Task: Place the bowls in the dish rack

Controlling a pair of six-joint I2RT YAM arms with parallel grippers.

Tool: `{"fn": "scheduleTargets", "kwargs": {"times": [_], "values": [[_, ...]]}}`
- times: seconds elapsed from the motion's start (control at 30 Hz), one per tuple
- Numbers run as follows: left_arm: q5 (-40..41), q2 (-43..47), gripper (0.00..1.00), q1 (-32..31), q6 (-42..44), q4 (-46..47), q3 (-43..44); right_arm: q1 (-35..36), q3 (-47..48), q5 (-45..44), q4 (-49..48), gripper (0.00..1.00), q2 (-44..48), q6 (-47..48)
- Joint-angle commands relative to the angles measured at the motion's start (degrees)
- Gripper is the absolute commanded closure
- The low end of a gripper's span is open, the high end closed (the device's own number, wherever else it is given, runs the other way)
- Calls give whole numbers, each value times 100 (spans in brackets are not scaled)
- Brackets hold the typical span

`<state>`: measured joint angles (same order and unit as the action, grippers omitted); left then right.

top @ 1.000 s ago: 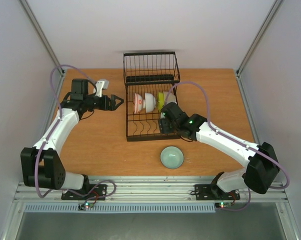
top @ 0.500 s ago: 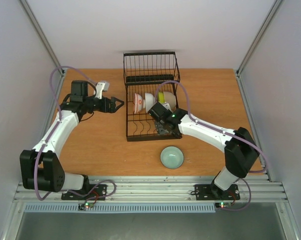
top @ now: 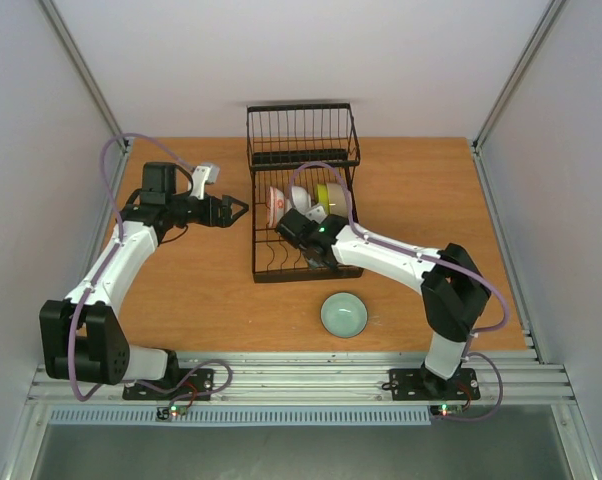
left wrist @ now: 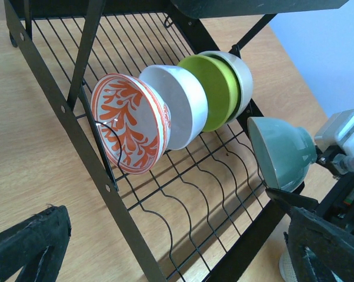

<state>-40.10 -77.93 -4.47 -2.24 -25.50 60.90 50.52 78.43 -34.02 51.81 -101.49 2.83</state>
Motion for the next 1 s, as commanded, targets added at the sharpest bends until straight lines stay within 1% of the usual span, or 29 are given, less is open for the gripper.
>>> {"fn": "scheduleTargets", "kwargs": {"times": [0.0, 0.27, 0.43, 0.6, 0.7, 0.77, 0.87, 0.97], "values": [[-60, 46, 1, 16, 127, 147, -36, 83, 348, -471, 441, 99, -145, -130], [-95, -19, 1, 16, 136, 115, 0, 125, 427, -393, 864, 99, -312, -274], [-142, -45, 1, 16, 154, 58, 34, 125, 601, -378, 1043, 97, -683, -502], [-148, 16, 1, 16, 180, 33, 20, 125, 666, -225, 1015, 97, -968, -494], [-148, 52, 1, 16, 189, 38, 5, 116, 664, -195, 980, 95, -1049, -502], [-148, 56, 1, 16, 195, 45, 0, 118, 673, -202, 964, 91, -1099, -509], [-156, 48, 1, 16, 198, 44, 0, 116, 688, -186, 924, 78, -1161, -516], [-152, 41, 1, 16, 198, 46, 0, 116, 736, -112, 858, 61, -1256, -495]]}}
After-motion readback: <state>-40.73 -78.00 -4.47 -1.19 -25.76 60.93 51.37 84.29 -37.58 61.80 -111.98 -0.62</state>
